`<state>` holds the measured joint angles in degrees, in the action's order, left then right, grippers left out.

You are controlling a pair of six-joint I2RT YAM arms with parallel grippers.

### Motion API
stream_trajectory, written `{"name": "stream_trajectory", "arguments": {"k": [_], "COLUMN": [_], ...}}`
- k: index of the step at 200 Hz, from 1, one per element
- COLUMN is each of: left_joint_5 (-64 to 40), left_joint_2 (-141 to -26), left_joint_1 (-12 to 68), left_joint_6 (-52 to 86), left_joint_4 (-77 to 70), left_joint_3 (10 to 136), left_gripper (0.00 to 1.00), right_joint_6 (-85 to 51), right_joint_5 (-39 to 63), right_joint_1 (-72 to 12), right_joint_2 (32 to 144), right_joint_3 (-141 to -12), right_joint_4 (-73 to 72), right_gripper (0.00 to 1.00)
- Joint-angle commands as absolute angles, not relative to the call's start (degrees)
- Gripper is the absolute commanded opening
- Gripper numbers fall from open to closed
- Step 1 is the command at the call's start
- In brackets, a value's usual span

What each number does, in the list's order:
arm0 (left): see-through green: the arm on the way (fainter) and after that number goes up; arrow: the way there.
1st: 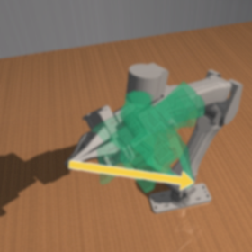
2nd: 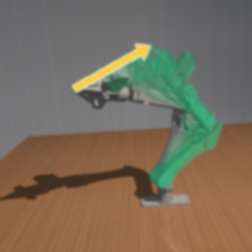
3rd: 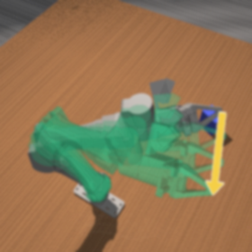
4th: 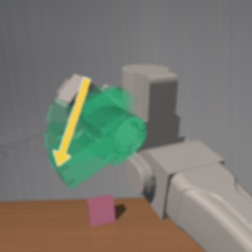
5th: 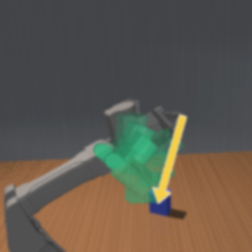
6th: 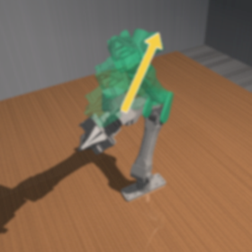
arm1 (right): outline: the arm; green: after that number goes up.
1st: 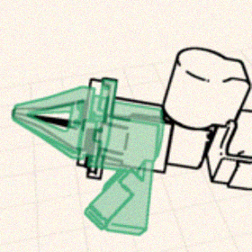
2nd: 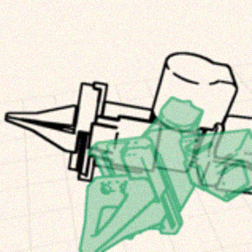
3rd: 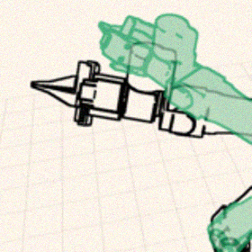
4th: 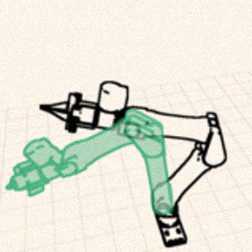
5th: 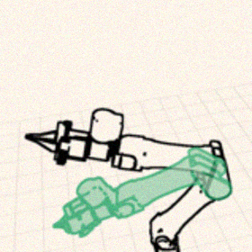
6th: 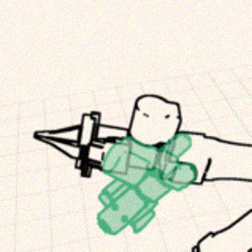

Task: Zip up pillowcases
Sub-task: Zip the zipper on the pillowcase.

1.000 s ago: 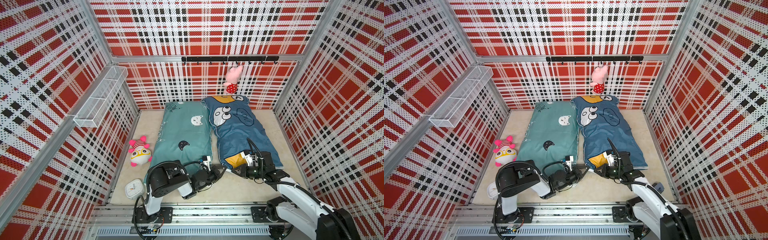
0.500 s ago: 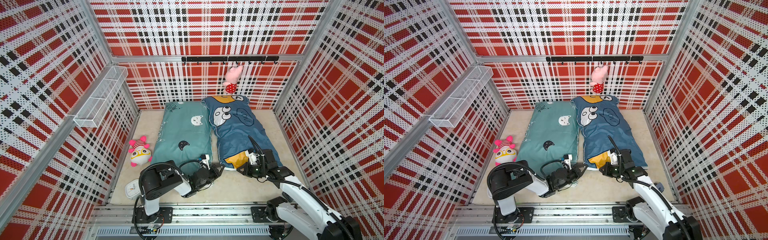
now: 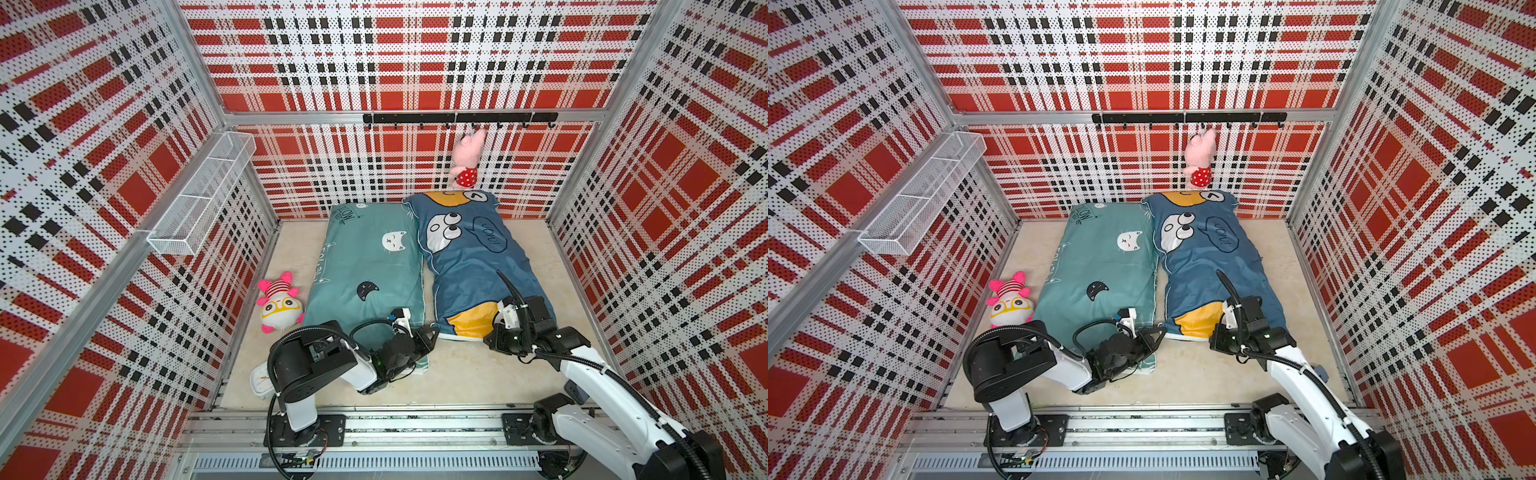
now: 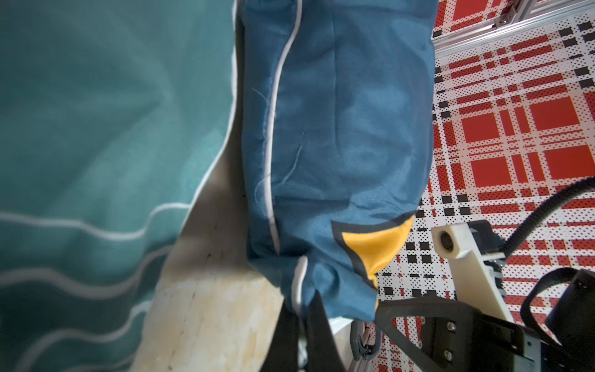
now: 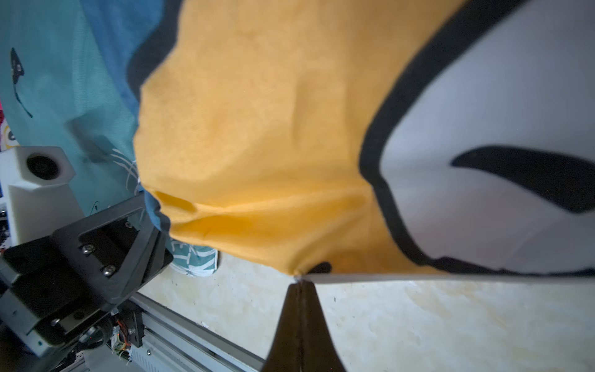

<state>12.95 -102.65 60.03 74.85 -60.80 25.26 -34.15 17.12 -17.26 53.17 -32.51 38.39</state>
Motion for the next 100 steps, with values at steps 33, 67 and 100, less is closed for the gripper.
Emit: {"name": "stream_trajectory", "arguments": {"k": [33,67,100], "left_joint_5": [13.51,11.21,10.11], "left_joint_2": [-101.79,-102.70,-101.88], "left_joint_1": [55.54,51.53,48.86], "left_joint_6": [70.98,69.89,68.31], "left_joint_4": [-60.20,-61.98,-62.14], "left_joint_3": [23.45,23.47,23.97], "left_gripper": [0.00,0.00,0.00], "right_joint_6": [-36.64,-36.95,-39.28], "right_joint_5": [5.52,-2.02,-5.59], "right_joint_1": [-17.50,-17.40,-16.16], "right_joint_2": [55.57,58.42,59.52], "right_joint_3": [-37.87,-40.30,-38.98], "right_joint_4": [47.17,48.87,48.43], "right_gripper": [0.00,0.00,0.00]}}
